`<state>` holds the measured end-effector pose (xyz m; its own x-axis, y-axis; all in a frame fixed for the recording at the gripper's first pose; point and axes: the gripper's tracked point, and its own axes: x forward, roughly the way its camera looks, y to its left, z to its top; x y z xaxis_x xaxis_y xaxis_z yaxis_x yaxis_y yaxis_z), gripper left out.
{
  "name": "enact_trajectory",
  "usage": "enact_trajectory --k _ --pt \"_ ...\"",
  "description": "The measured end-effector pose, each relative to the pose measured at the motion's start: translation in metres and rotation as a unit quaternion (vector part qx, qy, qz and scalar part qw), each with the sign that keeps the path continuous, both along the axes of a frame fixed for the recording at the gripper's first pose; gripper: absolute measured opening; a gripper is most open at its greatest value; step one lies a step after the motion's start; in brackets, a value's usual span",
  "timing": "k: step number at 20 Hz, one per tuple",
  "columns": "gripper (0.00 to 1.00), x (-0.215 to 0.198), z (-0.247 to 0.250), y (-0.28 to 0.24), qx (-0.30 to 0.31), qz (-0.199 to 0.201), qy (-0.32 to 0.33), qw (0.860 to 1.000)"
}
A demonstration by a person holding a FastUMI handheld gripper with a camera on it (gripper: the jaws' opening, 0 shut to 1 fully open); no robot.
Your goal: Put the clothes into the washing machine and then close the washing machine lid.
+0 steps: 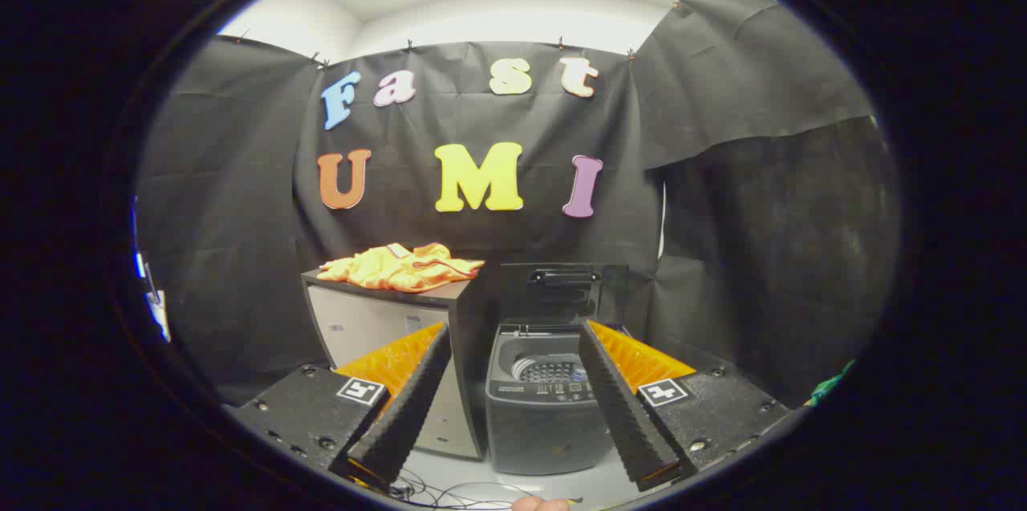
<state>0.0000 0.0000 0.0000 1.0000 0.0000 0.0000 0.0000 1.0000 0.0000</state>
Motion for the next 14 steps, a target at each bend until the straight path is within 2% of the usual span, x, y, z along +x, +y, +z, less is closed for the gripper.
enact_trajectory --k 14 --pt "1.0 0.02 0.008 0.009 0.009 0.016 0.007 1.0"
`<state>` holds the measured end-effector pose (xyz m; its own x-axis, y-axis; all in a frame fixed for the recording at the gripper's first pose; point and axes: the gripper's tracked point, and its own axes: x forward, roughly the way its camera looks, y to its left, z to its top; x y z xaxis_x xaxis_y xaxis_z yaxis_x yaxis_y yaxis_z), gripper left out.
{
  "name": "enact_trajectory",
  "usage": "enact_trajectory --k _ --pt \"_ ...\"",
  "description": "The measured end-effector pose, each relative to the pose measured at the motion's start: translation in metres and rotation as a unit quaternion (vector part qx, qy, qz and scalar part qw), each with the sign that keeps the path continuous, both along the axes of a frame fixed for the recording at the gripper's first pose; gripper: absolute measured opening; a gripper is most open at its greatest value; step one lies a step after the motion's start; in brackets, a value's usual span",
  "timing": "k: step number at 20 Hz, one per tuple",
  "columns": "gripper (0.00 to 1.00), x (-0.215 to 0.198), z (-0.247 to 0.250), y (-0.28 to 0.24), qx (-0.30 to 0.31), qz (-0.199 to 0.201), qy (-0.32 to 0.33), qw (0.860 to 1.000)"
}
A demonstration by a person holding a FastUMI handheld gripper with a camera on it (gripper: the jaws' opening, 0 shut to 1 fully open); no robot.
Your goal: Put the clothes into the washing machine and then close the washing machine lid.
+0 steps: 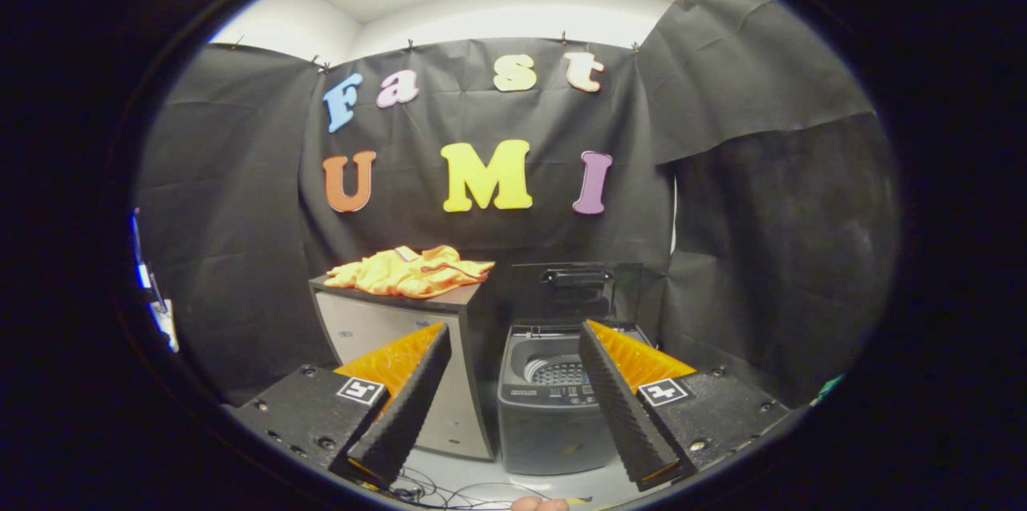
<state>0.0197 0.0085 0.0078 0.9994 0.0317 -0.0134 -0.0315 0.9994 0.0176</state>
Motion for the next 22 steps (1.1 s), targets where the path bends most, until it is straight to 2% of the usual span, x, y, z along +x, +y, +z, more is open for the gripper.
enact_trajectory --k 10,12,17,22 --pt "1.0 0.025 0.006 0.009 0.002 0.009 0.008 1.0" --pt "1.0 0.039 0.015 0.022 0.005 0.025 0.01 1.0" --pt "1.0 0.103 0.063 0.078 0.008 0.072 -0.003 0.997" --pt "1.0 0.186 0.114 0.156 0.004 0.116 -0.001 0.993"
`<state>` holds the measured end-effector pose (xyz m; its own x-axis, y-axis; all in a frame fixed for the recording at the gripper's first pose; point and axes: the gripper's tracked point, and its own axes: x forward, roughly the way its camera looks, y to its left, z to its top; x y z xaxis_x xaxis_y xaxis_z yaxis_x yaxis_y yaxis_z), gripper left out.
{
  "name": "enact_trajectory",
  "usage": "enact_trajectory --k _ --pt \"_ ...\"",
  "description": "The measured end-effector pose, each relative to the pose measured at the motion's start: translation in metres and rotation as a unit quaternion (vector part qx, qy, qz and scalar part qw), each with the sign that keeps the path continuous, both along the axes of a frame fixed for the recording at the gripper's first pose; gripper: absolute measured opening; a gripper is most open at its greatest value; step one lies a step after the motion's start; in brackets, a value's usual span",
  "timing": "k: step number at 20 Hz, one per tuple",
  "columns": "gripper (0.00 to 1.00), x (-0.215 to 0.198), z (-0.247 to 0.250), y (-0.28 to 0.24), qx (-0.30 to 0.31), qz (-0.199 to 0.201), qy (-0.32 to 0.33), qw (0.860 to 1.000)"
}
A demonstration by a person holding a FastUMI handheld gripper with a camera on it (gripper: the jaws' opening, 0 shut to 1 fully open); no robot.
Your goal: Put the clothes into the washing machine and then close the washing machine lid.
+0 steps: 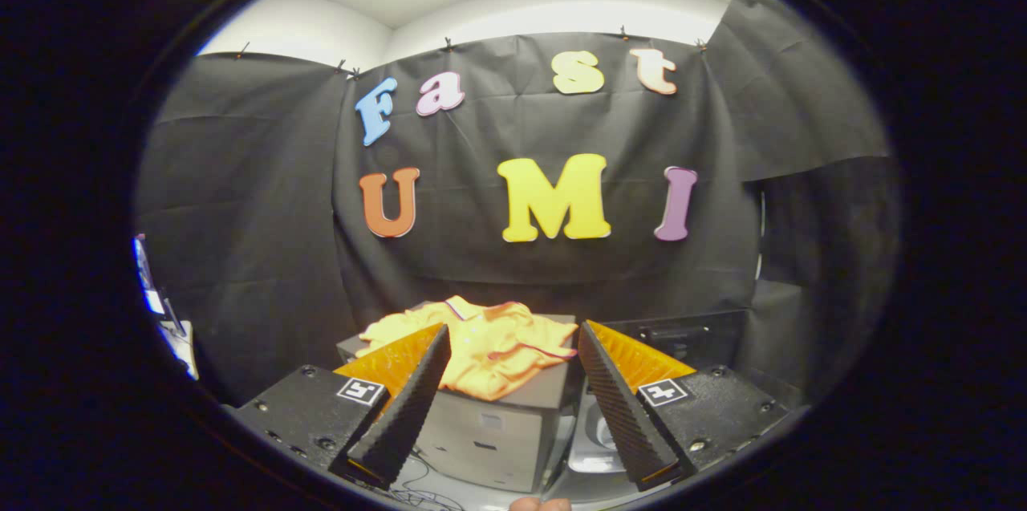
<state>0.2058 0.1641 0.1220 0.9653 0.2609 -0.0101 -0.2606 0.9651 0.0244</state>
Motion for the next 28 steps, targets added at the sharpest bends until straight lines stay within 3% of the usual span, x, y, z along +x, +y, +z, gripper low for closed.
enact_trajectory --k 4,12,21,24,28 --pt "1.0 0.065 0.005 0.062 -0.012 0.023 0.035 0.999" --pt "1.0 0.165 -0.07 0.128 -0.064 0.02 0.169 0.983" --pt "1.0 0.187 -0.145 0.125 -0.116 0.007 0.281 0.953" --pt "1.0 0.19 -0.143 0.125 -0.091 0.01 0.28 0.956" --pt "1.0 0.189 -0.148 0.125 -0.109 0.013 0.291 0.95"
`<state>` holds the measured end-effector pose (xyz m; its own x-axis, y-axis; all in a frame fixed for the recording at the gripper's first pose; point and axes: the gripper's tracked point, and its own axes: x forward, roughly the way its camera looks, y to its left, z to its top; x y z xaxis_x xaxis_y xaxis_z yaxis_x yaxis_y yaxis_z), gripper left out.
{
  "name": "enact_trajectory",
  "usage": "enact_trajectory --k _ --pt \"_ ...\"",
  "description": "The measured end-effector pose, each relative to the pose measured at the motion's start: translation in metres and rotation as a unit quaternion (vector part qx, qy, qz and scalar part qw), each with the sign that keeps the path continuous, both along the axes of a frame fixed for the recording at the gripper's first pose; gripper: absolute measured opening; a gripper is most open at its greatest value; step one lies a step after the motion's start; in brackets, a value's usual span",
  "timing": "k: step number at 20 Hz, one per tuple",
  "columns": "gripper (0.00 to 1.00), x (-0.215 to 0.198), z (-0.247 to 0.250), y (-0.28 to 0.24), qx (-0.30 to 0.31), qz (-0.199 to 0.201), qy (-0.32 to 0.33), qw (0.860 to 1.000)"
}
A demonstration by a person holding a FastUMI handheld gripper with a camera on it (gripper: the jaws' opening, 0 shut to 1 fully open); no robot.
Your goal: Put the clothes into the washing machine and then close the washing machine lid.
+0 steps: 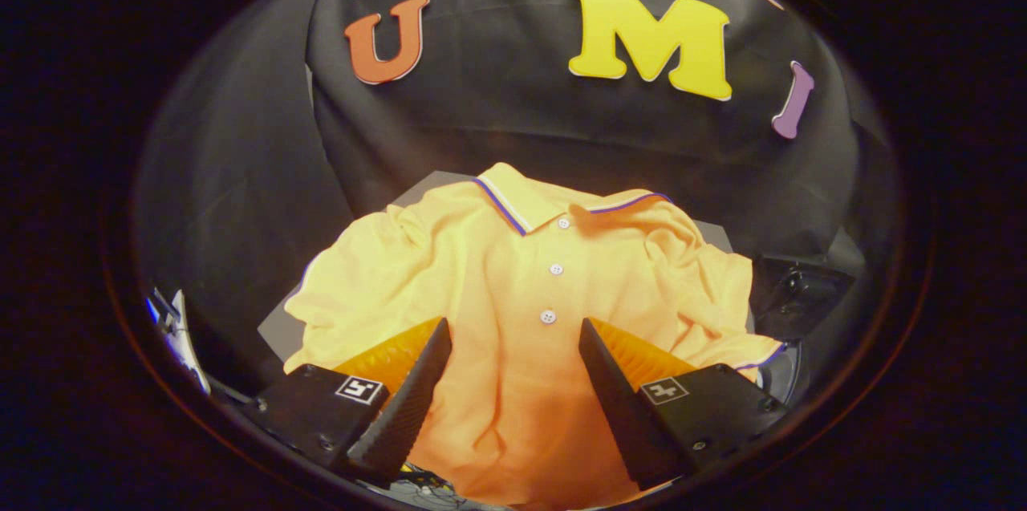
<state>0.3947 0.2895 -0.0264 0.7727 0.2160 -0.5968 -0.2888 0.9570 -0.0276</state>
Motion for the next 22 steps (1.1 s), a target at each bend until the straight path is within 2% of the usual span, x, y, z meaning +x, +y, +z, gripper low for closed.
enact_trajectory --k 3,4,5,6,7,10,13,15,22 --pt "1.0 -0.002 -0.001 0.001 -0.008 0.003 0.014 1.0" --pt "0.99 -0.003 -0.001 0.005 -0.006 0.015 0.018 1.0" --pt "0.94 -0.005 -0.001 0.009 -0.004 0.026 0.019 0.999" --pt "0.81 -0.006 0.003 0.013 -0.001 0.032 0.015 0.999" --pt "0.55 -0.007 -0.001 0.012 0.004 0.031 0.011 0.999" --pt "0.08 -0.003 0.005 0.01 -0.011 0.035 -0.001 0.999" --pt "0.04 -0.005 0.008 0.007 -0.03 0.04 -0.003 0.999" --pt "0.04 -0.005 0.026 0.007 -0.013 0.04 -0.02 0.999" --pt "0.04 0.006 0.14 -0.015 0.039 0.038 -0.08 0.995"
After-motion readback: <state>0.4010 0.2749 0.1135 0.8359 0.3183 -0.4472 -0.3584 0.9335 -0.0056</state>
